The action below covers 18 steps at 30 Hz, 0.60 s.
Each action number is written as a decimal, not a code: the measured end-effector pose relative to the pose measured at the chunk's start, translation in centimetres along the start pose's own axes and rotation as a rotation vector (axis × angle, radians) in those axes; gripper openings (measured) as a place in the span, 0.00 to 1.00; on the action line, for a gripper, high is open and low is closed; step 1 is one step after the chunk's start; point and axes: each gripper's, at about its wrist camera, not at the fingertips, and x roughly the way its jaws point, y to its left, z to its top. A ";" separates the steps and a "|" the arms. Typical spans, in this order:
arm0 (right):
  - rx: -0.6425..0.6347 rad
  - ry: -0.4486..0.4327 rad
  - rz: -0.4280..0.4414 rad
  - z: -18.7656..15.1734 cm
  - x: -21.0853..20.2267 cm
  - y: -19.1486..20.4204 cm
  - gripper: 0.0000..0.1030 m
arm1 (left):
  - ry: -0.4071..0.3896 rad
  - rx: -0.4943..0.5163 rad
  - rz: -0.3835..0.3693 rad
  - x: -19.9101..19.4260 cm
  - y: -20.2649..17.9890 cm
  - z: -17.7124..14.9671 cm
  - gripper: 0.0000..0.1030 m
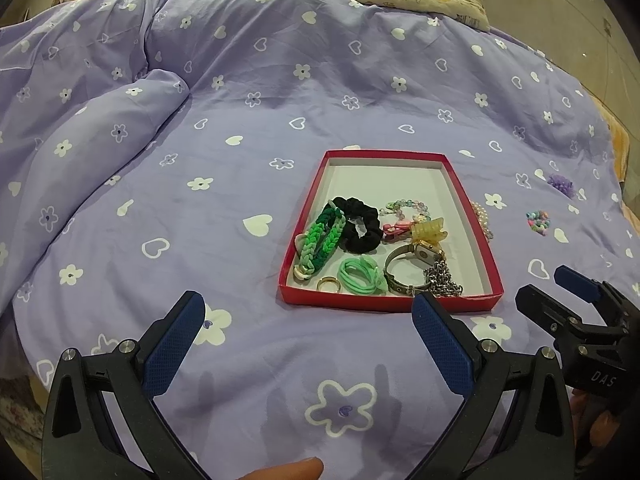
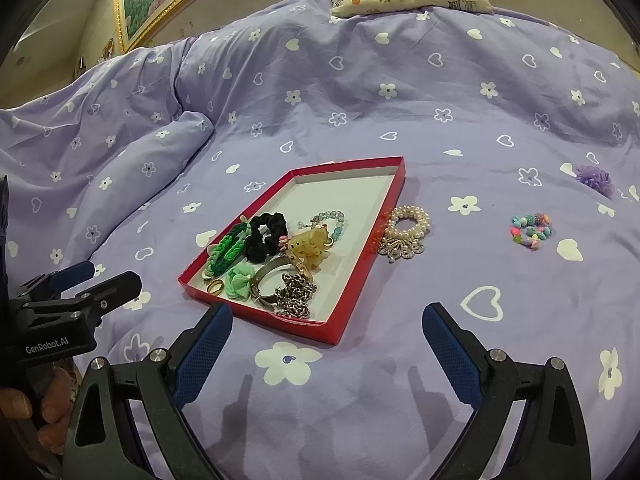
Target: Organize jewelry
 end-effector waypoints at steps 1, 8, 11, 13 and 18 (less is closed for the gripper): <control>-0.001 0.001 0.000 0.0 0.0 0.0 0.94 | 0.000 0.001 0.000 0.0 -0.1 0.0 1.00; -0.001 -0.001 0.001 0.0 -0.1 0.1 0.94 | 0.000 0.001 -0.002 0.1 -0.1 0.1 1.00; -0.002 -0.001 0.001 0.0 -0.1 0.2 0.94 | 0.001 0.001 -0.004 0.1 0.0 0.1 1.00; 0.000 0.000 0.004 0.1 -0.1 0.1 0.94 | 0.000 0.002 -0.003 0.1 0.0 0.1 1.00; -0.002 -0.001 0.007 0.2 -0.1 0.2 0.94 | 0.001 0.002 -0.004 0.1 0.0 0.1 1.00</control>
